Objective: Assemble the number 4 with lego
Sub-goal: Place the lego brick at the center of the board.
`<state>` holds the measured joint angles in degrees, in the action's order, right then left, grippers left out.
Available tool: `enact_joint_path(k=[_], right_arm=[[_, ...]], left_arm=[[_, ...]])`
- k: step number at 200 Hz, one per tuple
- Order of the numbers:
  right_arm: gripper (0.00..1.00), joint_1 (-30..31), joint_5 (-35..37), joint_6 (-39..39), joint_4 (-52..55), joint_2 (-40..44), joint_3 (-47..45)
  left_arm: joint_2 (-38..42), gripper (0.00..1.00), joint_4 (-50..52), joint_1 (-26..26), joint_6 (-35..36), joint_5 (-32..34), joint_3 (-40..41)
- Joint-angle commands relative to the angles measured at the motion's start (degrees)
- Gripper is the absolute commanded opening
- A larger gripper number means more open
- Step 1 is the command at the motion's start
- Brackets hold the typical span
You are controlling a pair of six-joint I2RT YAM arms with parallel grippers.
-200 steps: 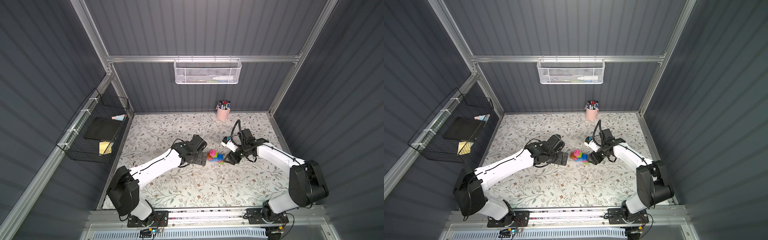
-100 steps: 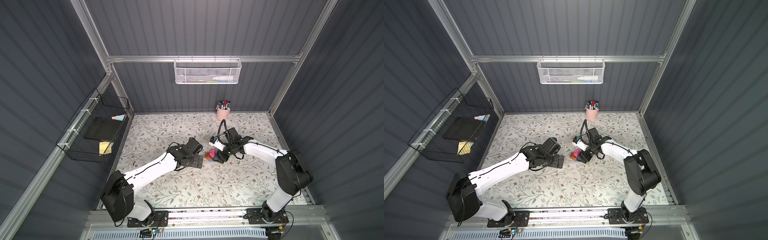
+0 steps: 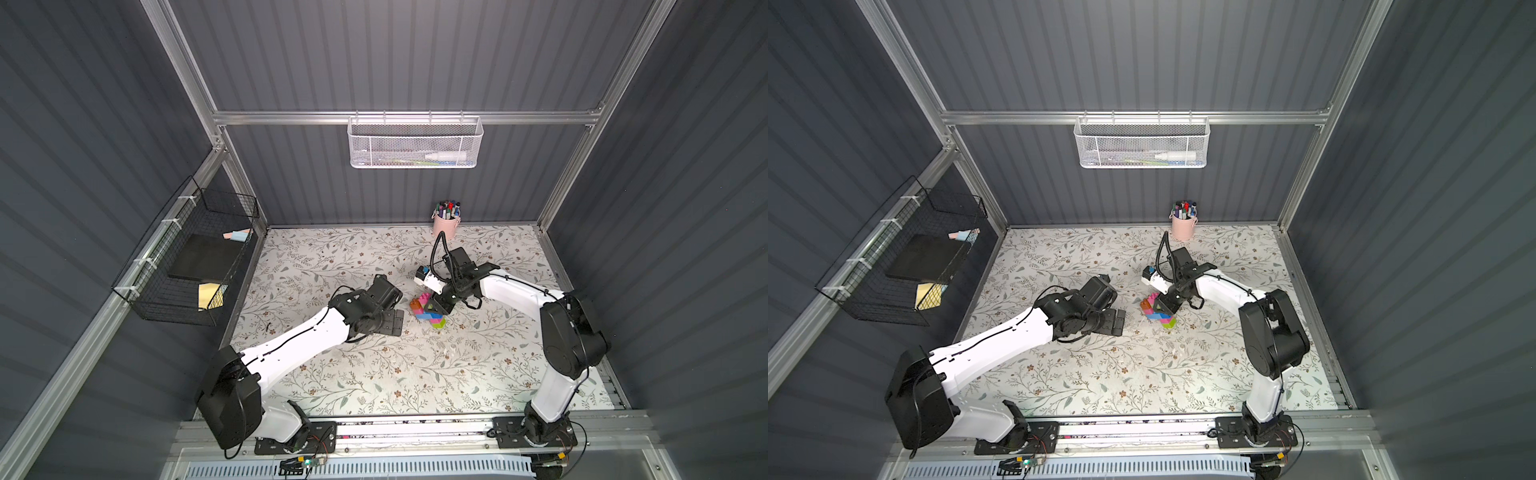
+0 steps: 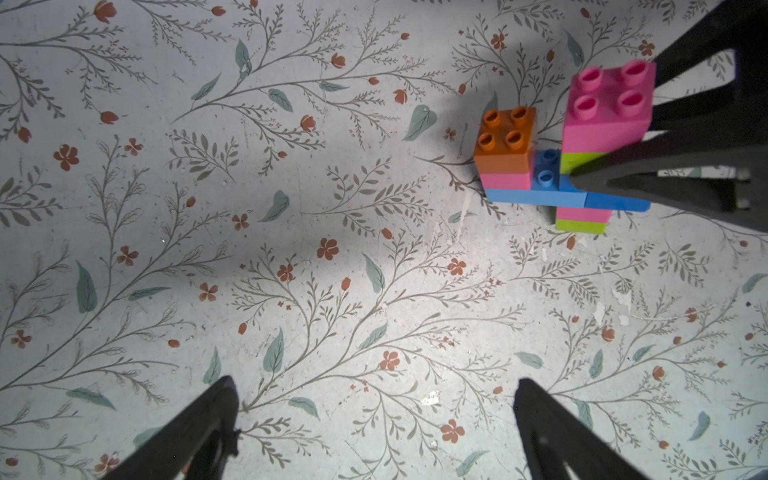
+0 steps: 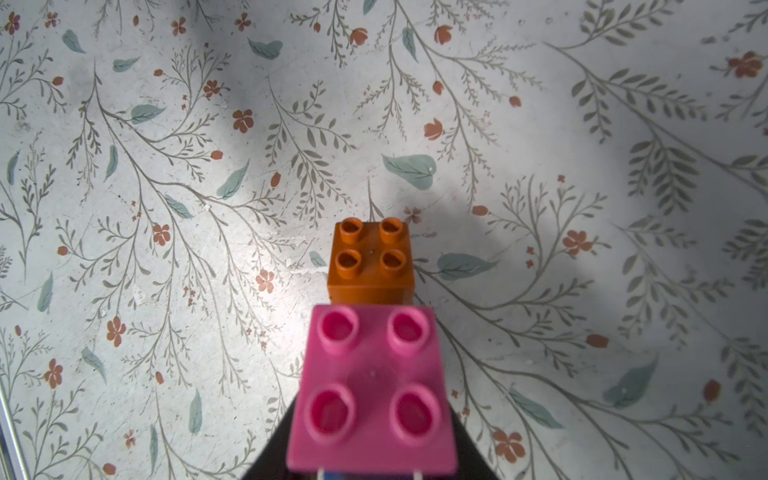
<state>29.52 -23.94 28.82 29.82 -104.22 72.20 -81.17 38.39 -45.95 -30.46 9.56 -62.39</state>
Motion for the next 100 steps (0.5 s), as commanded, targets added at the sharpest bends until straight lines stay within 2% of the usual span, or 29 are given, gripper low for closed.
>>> enact_joint_path(k=[1,62,100], right_arm=[[0.35,-0.15,-2.86,2.01,6.61,-2.63,2.88],[0.37,-4.79,-12.15,2.99,16.91,-10.36,13.14],[0.46,-5.92,-13.48,3.55,22.23,-14.9,18.22]], left_arm=[[1.54,0.99,0.11,0.61,-0.71,0.84,0.8],[2.06,0.99,-0.09,0.88,-0.45,0.89,0.78],[2.92,0.99,0.32,1.37,-0.13,1.0,1.0]])
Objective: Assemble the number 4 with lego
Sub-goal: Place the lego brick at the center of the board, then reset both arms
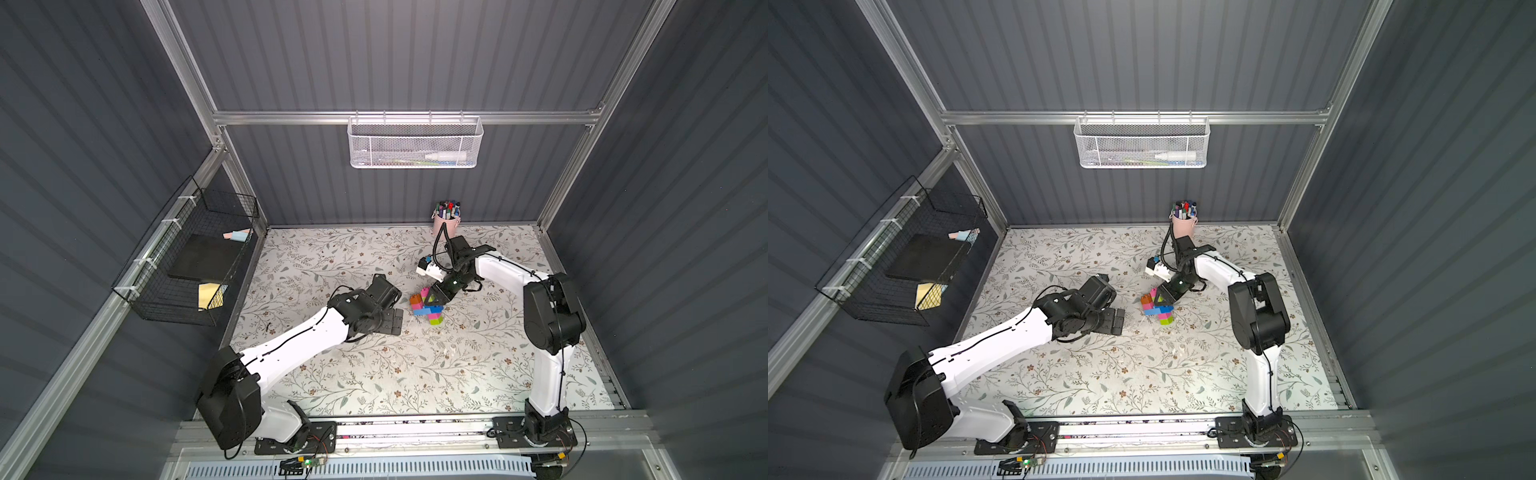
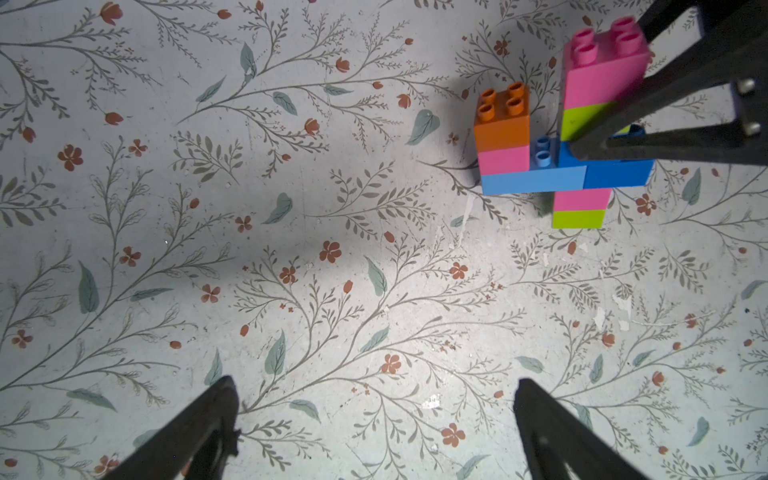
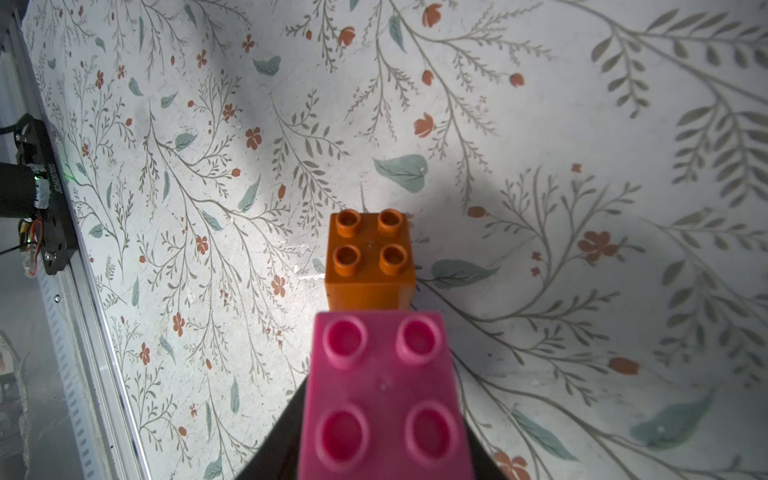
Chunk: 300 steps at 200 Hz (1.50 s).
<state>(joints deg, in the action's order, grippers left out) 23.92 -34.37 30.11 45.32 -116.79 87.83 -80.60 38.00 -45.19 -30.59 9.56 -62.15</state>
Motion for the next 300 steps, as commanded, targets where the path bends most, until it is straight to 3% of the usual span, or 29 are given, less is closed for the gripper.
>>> enact_joint_path(k=[1,60,133,173,231,258,283,300], right_arm=[[0.47,-0.35,-3.02,2.25,6.81,-2.4,2.73],[0.55,-1.68,-4.56,2.07,9.19,-4.93,5.63],[0.56,-2.71,-4.87,-0.48,7.89,-4.42,5.46],[0.63,-5.69,-2.67,-11.42,-3.52,4.25,-2.41],[0.98,-10.07,3.15,-21.98,-13.62,21.76,-14.63],[0.99,-13.48,8.16,-26.72,-18.96,29.65,-20.67],[0.99,-15.56,19.16,-29.86,-24.13,34.77,-25.46],[0.99,-18.01,22.37,-31.37,-28.31,38.05,-29.98]], left_arm=[[2.36,0.99,0.74,0.62,0.0,0.99,0.74],[2.77,0.99,0.77,0.96,-0.08,1.26,0.89],[2.66,0.99,0.88,1.09,-0.04,1.51,0.82],[2.75,1.0,-0.29,1.08,2.79,4.23,1.15],[4.66,1.0,-7.1,1.55,13.69,17.5,5.14],[7.21,1.0,-15.99,3.86,20.49,23.09,11.58],[8.32,0.99,-22.78,8.6,24.4,24.38,16.35],[8.86,0.99,-28.03,11.55,27.15,24.12,19.47]])
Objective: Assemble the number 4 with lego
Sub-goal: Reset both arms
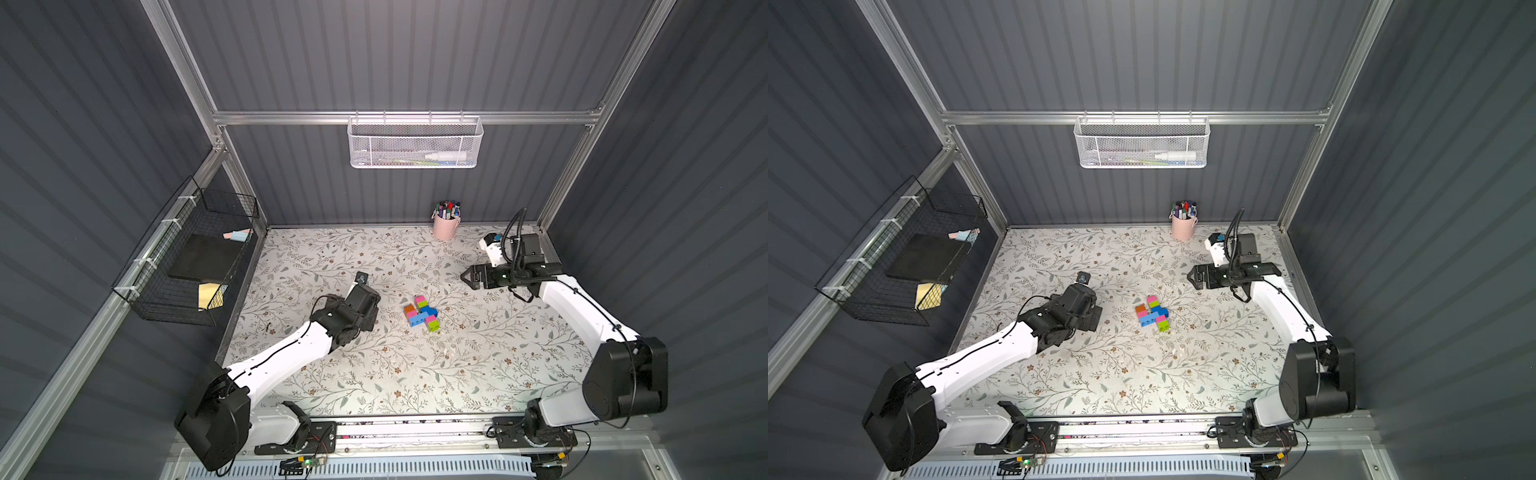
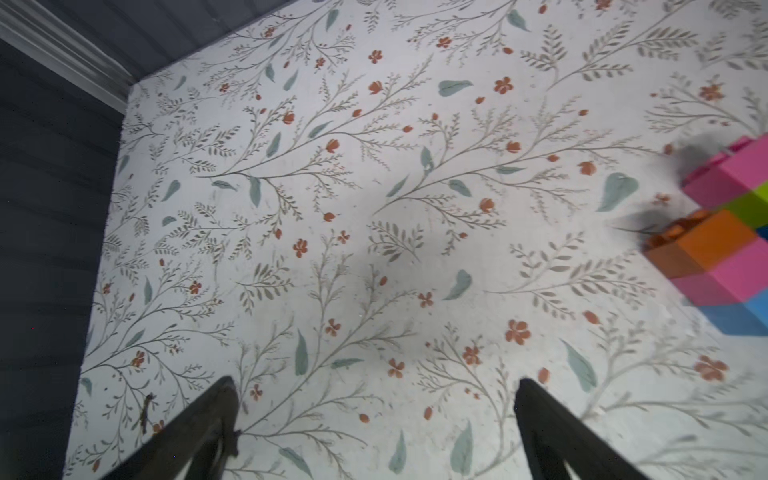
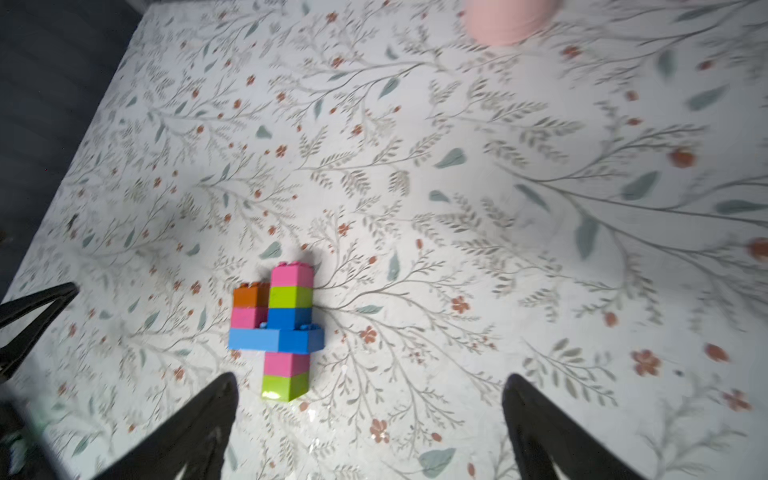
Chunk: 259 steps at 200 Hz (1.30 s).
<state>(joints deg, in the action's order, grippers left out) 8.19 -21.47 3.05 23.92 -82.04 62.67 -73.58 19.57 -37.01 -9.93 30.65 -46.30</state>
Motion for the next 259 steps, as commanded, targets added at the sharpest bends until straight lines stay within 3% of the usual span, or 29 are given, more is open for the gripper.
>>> enact_joint_path(k=[1,66,114,159,217,259], right_arm=[[0.99,-2.37,9.67,-4.43,-7.16,3.47,-5.1],[0.99,-8.08,21.0,-6.73,-26.09,4.46,-19.83],[0.99,-8.62,22.23,-7.41,-40.12,-0.18,-26.42],[0.99,-8.62,21.36,-4.48,-48.92,-1.51,-29.07],[0.99,-8.53,17.26,-1.99,-65.48,-3.66,-37.56],[0.99,-8.3,18.82,-2.83,-64.35,-2.83,-37.74]], left_arm=[[1.85,0.99,-9.84,3.58,6.63,3.02,3.78],[0.02,1.0,-24.1,16.25,12.26,-4.83,9.45],[-4.89,0.99,-34.05,22.77,13.39,-10.07,12.41],[-12.63,0.99,-46.55,25.04,14.9,-15.41,16.17],[-21.07,0.99,-59.05,25.65,15.63,-15.4,19.07],[-22.0,1.0,-59.9,27.26,13.89,-16.43,19.15]])
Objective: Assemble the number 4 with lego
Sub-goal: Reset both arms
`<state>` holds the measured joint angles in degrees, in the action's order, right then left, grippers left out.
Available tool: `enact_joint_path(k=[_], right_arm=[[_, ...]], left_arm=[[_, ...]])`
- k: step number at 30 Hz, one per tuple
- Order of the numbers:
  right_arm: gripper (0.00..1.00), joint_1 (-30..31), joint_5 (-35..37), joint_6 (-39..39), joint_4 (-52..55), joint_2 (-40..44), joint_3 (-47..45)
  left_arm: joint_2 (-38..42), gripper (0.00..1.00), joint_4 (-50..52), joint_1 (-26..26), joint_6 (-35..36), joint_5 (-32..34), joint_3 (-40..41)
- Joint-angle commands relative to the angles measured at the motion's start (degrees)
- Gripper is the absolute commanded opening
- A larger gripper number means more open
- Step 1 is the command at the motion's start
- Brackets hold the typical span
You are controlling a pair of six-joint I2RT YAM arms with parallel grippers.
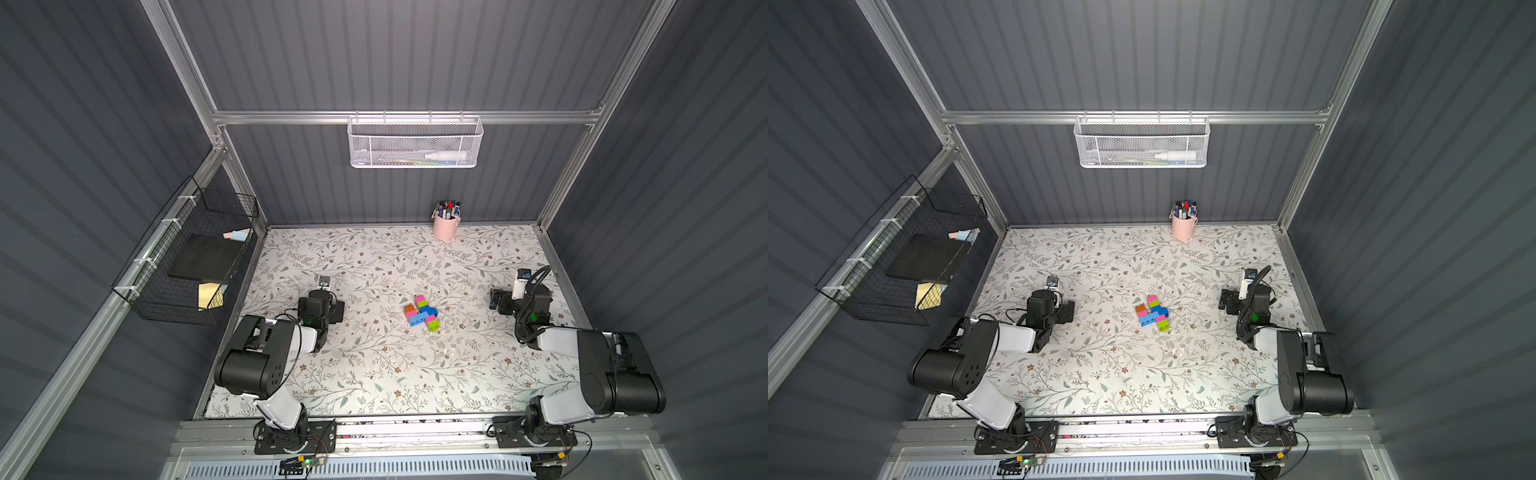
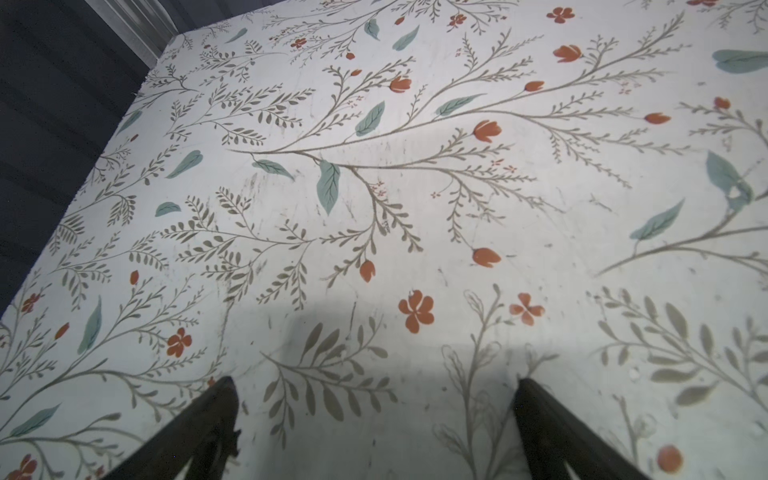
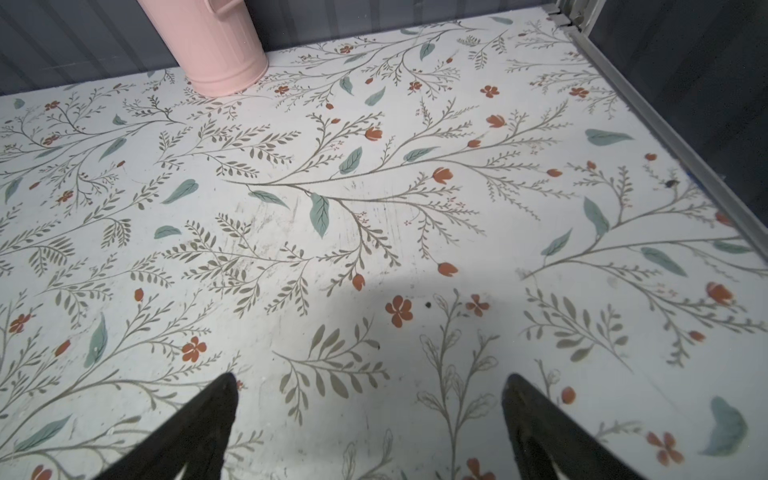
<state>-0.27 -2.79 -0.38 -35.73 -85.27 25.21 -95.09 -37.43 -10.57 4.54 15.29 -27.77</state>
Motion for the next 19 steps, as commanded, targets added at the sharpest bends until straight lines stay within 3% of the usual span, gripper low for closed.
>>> enact_joint_path(k=[1,6,19], right_arm=[[0.99,0.17,0.27,0.58,-4.79,0.43,-0.35],[0.99,1.38,3.84,0.56,-5.24,0.41,-0.58],[0.99,0.98,4.01,-0.15,-2.89,-0.08,0.94]], left_arm=[[-0.51,0.99,-2.91,0.81,-0.58,-1.06,0.61],[-1.44,0.99,-3.84,1.34,-1.5,-1.02,0.91],[-1.9,0.99,-3.83,1.6,-1.5,-1.58,0.78]])
